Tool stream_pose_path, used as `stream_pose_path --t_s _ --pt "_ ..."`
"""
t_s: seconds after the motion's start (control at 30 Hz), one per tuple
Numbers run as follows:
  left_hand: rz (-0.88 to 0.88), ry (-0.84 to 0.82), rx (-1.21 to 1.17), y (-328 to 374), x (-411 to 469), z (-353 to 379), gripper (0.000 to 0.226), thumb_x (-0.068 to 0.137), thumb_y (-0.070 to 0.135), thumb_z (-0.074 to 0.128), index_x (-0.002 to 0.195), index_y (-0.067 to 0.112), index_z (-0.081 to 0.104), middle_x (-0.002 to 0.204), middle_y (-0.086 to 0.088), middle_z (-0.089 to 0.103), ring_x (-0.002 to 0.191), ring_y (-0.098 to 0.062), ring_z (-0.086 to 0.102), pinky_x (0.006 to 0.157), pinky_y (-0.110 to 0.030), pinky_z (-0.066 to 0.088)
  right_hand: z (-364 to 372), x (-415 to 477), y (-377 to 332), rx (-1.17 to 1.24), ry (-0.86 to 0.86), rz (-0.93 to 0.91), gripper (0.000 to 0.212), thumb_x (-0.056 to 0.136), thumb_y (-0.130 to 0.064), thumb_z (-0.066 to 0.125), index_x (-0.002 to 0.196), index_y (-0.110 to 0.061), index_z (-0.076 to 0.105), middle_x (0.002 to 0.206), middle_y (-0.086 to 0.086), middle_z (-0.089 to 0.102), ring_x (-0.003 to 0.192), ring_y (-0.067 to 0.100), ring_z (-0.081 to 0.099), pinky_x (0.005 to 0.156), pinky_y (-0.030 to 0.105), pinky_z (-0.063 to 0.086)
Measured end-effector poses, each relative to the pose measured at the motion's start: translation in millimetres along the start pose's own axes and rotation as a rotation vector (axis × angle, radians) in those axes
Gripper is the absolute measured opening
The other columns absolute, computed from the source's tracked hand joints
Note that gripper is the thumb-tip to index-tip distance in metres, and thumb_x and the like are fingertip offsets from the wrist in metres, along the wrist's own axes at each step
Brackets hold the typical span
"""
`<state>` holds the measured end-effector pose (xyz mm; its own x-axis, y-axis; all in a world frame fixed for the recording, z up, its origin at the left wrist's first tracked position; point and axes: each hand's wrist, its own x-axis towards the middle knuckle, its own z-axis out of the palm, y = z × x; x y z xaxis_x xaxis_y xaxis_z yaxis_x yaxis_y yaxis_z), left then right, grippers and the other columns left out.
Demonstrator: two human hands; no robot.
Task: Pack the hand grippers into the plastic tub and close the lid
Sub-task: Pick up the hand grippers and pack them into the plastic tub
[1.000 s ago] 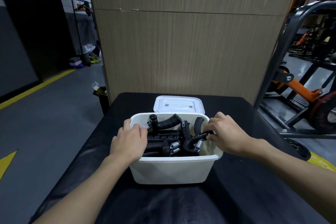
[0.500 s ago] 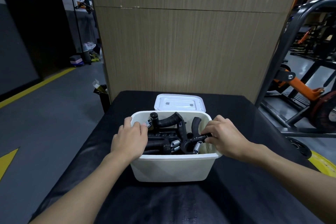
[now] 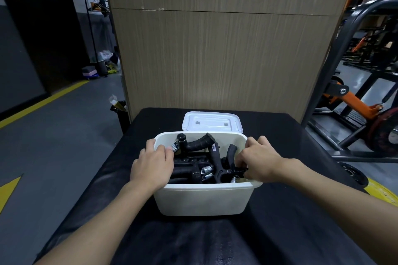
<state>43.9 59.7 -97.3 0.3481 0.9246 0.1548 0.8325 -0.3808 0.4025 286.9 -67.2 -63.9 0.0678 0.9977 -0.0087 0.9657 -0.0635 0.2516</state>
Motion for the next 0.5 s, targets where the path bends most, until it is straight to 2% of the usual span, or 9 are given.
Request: stream_pose_path --t_s 0.17,0.33,0.43,0.5 --pt "0.007 -0.004 0.003 0 0 0 0.038 0.101 0.036 0.021 0.093 0.018 0.054 0.147 -0.004 0.033 0.11 -0.032 0.048 0.09 -0.047 0.043 4 3 -1 0.016 0.003 0.023 0.024 0.077 -0.026 0.058 0.099 -0.028 0.068 0.092 -0.009 0.064 0.107 0.016 0.037 0.082 0.034 0.021" --pt "0.002 -0.006 0.011 -1 1 0 0.04 0.101 0.036 0.021 0.094 0.018 0.055 0.145 -0.003 0.034 0.107 -0.031 0.048 0.088 -0.047 0.044 11 1 5 0.172 0.025 0.053 0.019 0.08 -0.043 0.059 0.092 -0.031 0.068 0.091 -0.014 0.064 0.107 0.011 0.036 0.092 0.036 0.025" --pt "0.007 -0.011 0.017 0 1 -1 0.04 0.101 0.036 0.02 0.095 0.018 0.055 0.144 -0.002 0.034 0.107 -0.03 0.047 0.088 -0.047 0.044 11 0 7 0.405 0.169 0.115 0.016 0.088 -0.04 0.056 0.085 -0.031 0.07 0.087 -0.015 0.064 0.102 0.007 0.04 0.09 0.032 0.023" --pt "0.004 -0.011 0.021 0 0 -1 0.039 0.101 0.037 0.021 0.096 0.019 0.055 0.145 -0.003 0.034 0.108 -0.03 0.047 0.089 -0.047 0.044 10 2 13 0.655 0.339 0.267 0.019 0.092 -0.03 0.054 0.083 -0.03 0.07 0.086 -0.017 0.067 0.095 0.007 0.052 0.091 0.034 0.029"
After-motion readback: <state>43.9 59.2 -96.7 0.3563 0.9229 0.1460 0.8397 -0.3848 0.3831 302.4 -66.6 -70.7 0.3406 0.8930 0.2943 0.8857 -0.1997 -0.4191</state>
